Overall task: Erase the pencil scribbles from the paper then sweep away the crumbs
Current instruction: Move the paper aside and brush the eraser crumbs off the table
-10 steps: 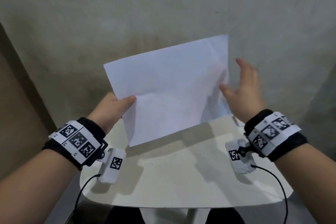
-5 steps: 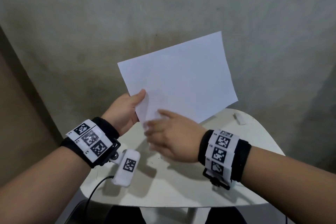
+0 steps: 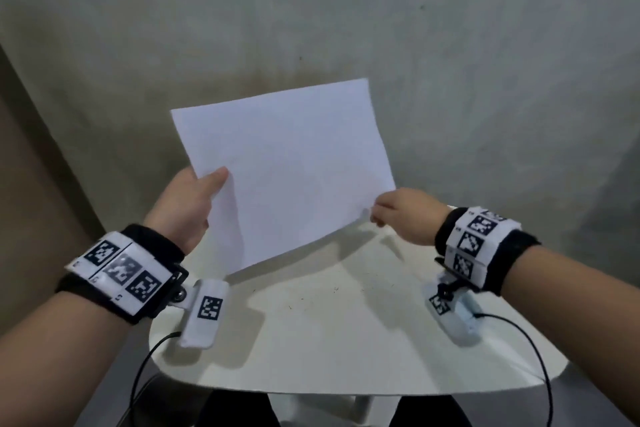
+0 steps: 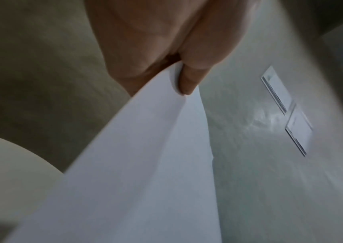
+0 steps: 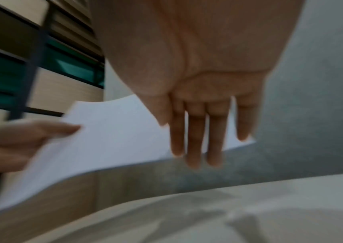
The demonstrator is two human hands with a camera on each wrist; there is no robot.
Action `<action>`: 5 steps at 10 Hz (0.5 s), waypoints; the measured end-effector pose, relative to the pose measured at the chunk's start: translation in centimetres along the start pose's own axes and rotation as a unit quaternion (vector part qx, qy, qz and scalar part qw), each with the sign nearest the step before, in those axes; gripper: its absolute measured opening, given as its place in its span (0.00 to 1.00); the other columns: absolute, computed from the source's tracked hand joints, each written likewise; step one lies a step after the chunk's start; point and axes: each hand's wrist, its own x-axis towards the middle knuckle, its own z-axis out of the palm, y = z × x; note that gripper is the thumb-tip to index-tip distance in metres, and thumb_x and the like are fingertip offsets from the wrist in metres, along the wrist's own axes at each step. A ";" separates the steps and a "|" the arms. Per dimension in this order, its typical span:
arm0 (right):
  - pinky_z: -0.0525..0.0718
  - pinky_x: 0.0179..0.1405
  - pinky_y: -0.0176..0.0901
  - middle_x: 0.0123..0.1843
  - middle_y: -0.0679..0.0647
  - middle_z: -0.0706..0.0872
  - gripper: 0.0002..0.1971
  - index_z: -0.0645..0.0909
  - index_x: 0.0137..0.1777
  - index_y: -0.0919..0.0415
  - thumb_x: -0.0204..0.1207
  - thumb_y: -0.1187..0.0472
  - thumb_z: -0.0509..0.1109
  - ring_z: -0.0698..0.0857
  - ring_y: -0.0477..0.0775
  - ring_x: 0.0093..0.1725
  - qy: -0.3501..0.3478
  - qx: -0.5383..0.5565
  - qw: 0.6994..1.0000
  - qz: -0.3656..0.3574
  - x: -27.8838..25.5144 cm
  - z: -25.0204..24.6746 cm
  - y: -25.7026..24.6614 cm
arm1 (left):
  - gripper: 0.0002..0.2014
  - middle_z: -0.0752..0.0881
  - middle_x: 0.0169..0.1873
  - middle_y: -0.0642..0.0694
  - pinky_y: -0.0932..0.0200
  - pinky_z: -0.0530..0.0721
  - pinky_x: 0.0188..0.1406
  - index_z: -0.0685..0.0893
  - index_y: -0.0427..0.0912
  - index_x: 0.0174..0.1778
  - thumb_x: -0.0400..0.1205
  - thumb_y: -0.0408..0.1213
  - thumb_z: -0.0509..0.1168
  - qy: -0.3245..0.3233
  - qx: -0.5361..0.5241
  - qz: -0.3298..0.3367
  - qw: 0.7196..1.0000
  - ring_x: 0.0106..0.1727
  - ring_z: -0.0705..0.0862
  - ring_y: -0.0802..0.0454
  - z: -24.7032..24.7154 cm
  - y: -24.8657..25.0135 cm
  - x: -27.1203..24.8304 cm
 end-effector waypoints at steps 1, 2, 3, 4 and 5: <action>0.67 0.74 0.51 0.79 0.61 0.70 0.27 0.67 0.78 0.65 0.87 0.47 0.51 0.71 0.60 0.76 -0.140 -0.115 0.974 0.135 2.3 1.7 2.5 | 0.12 0.90 0.55 0.51 0.47 0.80 0.62 0.83 0.45 0.62 0.88 0.35 0.56 0.059 -0.022 0.013 0.998 0.57 0.88 0.50 -2.6 -0.9 -0.4; 0.51 0.81 0.58 0.87 0.60 0.46 0.40 0.47 0.85 0.62 0.82 0.36 0.50 0.51 0.63 0.85 -0.176 -0.143 0.962 0.150 2.7 4.4 2.1 | 0.14 0.87 0.61 0.50 0.44 0.76 0.69 0.80 0.45 0.68 0.88 0.36 0.56 0.092 -0.030 0.011 0.995 0.63 0.85 0.49 -5.2 -2.7 -0.9; 0.41 0.83 0.57 0.85 0.53 0.32 0.46 0.34 0.85 0.54 0.77 0.29 0.48 0.36 0.57 0.85 -0.218 -0.136 0.966 0.016 0.6 6.6 -0.8 | 0.16 0.87 0.63 0.50 0.41 0.75 0.69 0.79 0.44 0.71 0.88 0.37 0.56 0.108 -0.041 0.000 0.993 0.64 0.84 0.47 -7.0 -4.1 -1.4; 0.48 0.83 0.53 0.86 0.45 0.40 0.44 0.35 0.85 0.54 0.79 0.31 0.50 0.43 0.49 0.85 -0.355 -0.144 0.918 -0.106 -1.9 5.5 -3.7 | 0.18 0.85 0.65 0.51 0.43 0.76 0.65 0.76 0.46 0.74 0.88 0.39 0.56 0.108 -0.092 0.000 0.990 0.64 0.84 0.49 -9.1 -5.2 -1.9; 0.68 0.67 0.39 0.70 0.42 0.78 0.28 0.65 0.81 0.60 0.84 0.50 0.61 0.75 0.48 0.67 -0.363 0.022 0.928 -0.086 -0.1 1.9 -4.7 | 0.24 0.83 0.69 0.47 0.41 0.79 0.61 0.76 0.47 0.75 0.83 0.48 0.65 0.145 -0.171 -0.039 0.974 0.68 0.82 0.44 -12.2 -6.8 -2.4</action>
